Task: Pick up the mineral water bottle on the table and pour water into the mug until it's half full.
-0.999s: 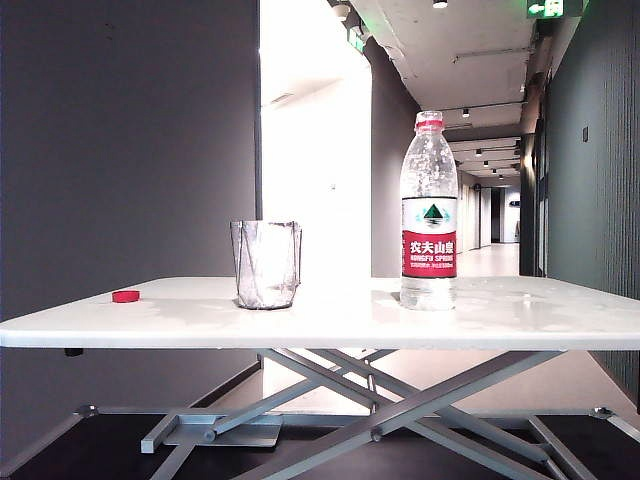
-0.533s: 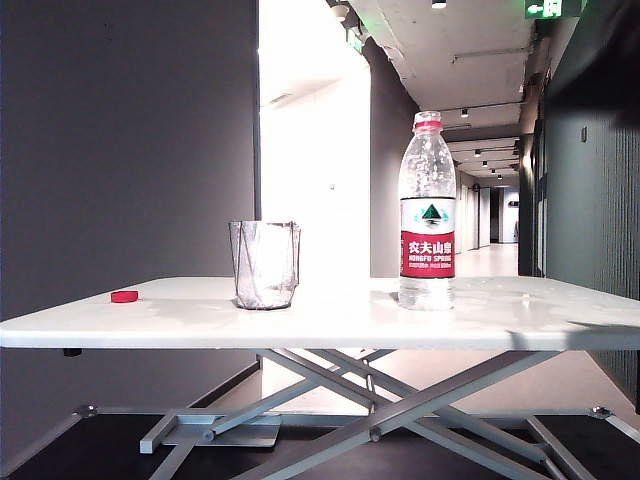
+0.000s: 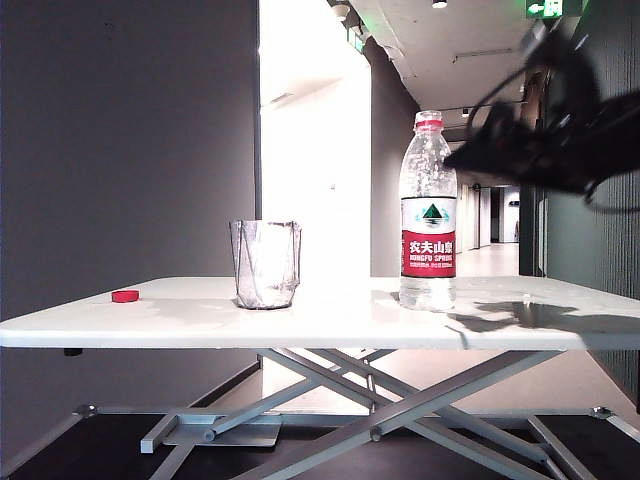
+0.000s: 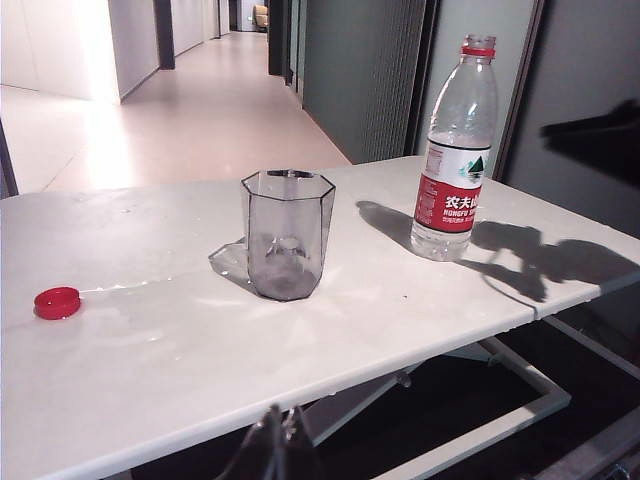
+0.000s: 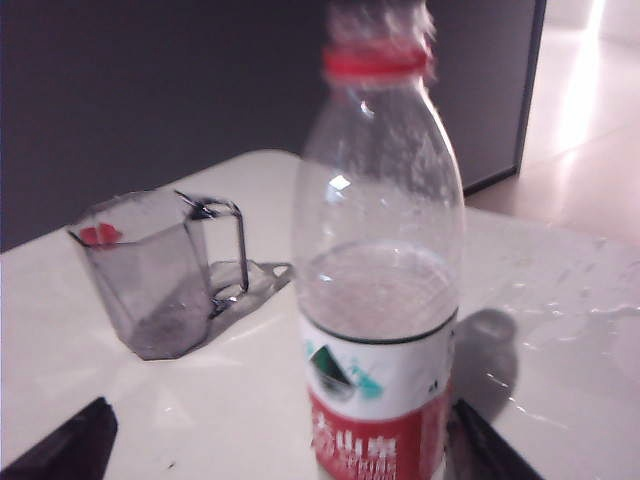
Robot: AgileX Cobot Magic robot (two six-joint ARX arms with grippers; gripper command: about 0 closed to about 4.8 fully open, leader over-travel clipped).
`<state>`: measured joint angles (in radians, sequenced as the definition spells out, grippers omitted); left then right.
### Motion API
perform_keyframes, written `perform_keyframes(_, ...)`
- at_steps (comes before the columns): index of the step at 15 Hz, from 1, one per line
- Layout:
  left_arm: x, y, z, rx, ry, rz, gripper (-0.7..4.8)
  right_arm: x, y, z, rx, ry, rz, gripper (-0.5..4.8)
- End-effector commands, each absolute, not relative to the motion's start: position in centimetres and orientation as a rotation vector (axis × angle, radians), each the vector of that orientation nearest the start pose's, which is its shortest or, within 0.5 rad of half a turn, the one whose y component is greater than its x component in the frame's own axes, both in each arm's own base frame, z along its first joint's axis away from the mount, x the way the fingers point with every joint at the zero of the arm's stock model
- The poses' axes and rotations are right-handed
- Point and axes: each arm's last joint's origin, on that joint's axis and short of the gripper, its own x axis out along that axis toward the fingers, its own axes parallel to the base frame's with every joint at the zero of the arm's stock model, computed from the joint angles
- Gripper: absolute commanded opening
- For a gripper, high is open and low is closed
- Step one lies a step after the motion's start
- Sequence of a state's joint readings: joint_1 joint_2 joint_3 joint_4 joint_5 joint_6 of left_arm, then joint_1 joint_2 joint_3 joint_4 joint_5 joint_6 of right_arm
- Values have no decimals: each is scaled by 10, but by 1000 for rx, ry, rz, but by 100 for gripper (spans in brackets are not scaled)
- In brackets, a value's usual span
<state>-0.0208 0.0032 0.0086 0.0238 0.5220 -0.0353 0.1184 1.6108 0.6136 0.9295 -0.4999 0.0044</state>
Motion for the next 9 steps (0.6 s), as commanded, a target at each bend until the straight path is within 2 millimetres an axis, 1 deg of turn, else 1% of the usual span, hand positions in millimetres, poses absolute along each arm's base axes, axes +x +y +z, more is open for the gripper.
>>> perform_keyframes(1, 93, -16, 169, -24, -26, -545, -5, 325, 54, 185, 19, 57, 655, 479)
perform_keyframes(4, 93, -16, 166, -19, 2, -544, -5, 347, 58, 174, 25, 82, 675, 479)
perform_keyframes(7, 93, -16, 163, -3, 30, -544, -5, 365, 60, 166, 27, 91, 684, 479)
perform_keyframes(8, 93, -16, 162, 2, 44, -545, -5, 375, 62, 160, 28, 96, 685, 479)
perform_keyframes(9, 93, -16, 161, 1, 49, -545, -5, 381, 63, 158, 29, 96, 685, 479)
